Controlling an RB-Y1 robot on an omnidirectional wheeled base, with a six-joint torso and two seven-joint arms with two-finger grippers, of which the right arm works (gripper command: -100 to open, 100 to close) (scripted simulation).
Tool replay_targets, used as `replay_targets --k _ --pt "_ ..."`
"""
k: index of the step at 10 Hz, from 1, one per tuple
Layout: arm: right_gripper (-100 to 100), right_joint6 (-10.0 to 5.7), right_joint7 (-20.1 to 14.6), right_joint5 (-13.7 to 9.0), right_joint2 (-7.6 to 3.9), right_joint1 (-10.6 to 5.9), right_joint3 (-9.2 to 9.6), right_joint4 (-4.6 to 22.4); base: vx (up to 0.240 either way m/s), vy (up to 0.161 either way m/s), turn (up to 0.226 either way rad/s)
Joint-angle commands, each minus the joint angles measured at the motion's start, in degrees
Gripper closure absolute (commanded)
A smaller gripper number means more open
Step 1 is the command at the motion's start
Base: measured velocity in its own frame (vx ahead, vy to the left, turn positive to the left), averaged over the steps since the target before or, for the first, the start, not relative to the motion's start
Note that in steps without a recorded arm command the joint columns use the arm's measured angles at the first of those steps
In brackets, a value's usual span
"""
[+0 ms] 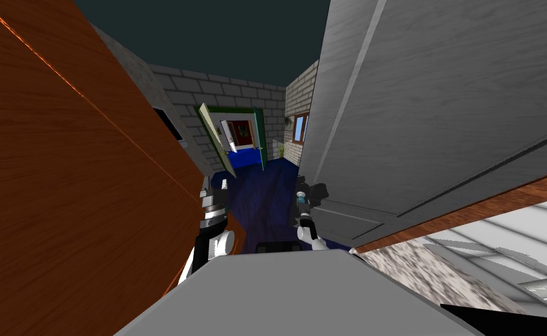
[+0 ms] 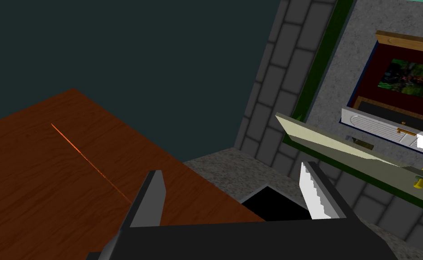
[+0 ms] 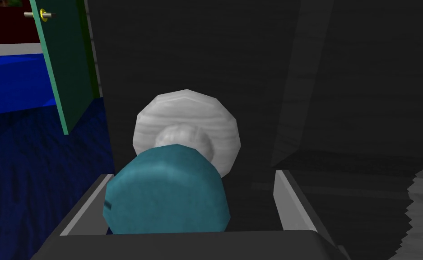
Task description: Push the door open
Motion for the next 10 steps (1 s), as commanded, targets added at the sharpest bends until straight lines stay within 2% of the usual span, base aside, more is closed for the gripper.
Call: replay_targets --k 1,4,5,8,10 --pt "100 -1.15 0.0 -0.9 -1.17 -0.02 -1.59 -0.1 0.190 0.071 -0.073" --pt "100 -1.58 0.4 -2.1 -1.25 -0.20 -3.24 0.1 0.188 0.037 -0.044" --pt "100 -1.58 0.4 -2.1 -1.25 -0.20 -3.24 0.1 0.111 0.018 -0.040" --pt "100 -2.14 0.9 -3.6 -1.03 -0.43 -5.37 0.4 0.178 0.053 -0.070" --pt "100 -2.14 0.9 -3.6 -1.03 -0.43 -5.37 0.4 0.092 0.030 -0.007"
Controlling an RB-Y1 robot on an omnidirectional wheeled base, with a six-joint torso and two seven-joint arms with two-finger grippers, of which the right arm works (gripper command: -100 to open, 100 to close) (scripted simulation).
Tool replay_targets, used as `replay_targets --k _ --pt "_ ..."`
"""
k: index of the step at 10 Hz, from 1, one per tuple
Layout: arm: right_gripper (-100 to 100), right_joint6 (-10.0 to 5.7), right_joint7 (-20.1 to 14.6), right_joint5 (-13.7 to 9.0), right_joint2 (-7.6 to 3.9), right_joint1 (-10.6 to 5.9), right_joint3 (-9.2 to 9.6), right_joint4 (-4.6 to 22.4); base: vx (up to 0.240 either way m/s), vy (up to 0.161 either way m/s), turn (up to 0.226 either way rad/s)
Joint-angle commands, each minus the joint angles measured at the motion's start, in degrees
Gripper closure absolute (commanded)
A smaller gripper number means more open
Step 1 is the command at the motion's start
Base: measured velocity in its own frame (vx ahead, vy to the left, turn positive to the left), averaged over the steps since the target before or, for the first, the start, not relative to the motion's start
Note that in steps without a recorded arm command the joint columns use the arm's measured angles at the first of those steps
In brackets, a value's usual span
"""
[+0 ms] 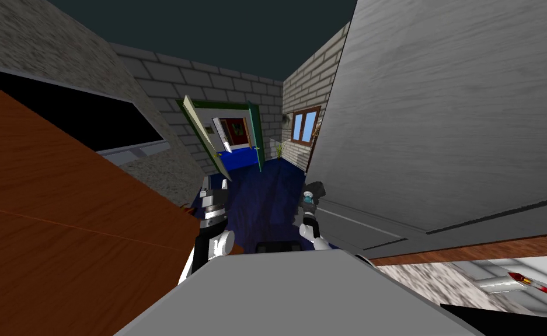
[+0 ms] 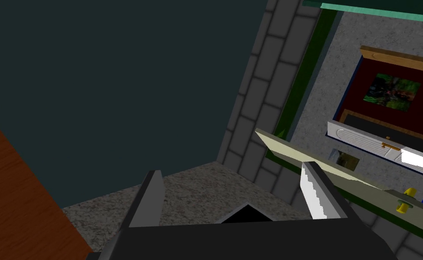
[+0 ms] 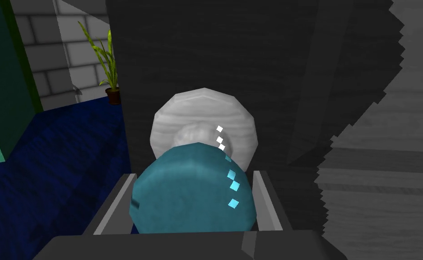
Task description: Push the door open
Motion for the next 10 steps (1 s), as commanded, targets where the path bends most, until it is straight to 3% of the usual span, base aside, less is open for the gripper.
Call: replay_targets --k 1,6,7,10 --pt "100 -1.20 -0.1 -1.0 -0.26 -0.48 -1.60 1.2 0.123 0.041 -0.053" --pt "100 -1.72 0.4 -2.4 0.64 -0.70 -3.58 1.5 0.182 0.040 -0.062" --pt "100 -1.00 0.7 -2.2 0.64 -0.01 -3.18 0.6 0.080 0.010 -0.017" --pt "100 -1.49 0.9 -3.1 -0.11 -0.05 -4.42 0.8 0.155 0.016 -0.042"
